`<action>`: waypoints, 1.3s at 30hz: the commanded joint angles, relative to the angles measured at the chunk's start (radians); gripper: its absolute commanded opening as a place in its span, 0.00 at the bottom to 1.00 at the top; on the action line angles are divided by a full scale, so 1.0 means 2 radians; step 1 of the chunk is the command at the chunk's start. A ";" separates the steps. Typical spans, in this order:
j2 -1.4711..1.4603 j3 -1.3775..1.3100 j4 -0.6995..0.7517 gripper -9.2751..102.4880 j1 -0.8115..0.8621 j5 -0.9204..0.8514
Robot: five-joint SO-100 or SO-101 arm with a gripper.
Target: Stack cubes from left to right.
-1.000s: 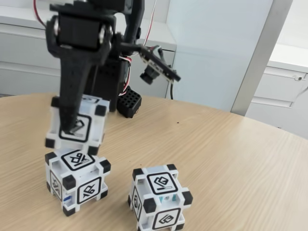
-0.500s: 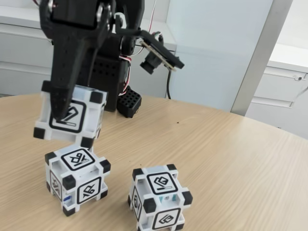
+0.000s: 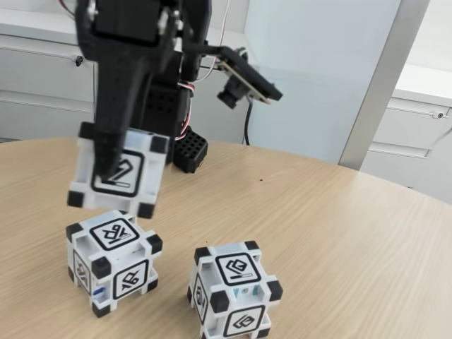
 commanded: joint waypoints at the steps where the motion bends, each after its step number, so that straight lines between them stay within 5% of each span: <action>1: -0.001 -0.021 -0.007 0.26 -0.006 -0.005; 24: -0.086 -0.028 -0.007 0.26 0.004 -0.031; 39: -0.077 -0.028 -0.005 0.44 0.000 -0.053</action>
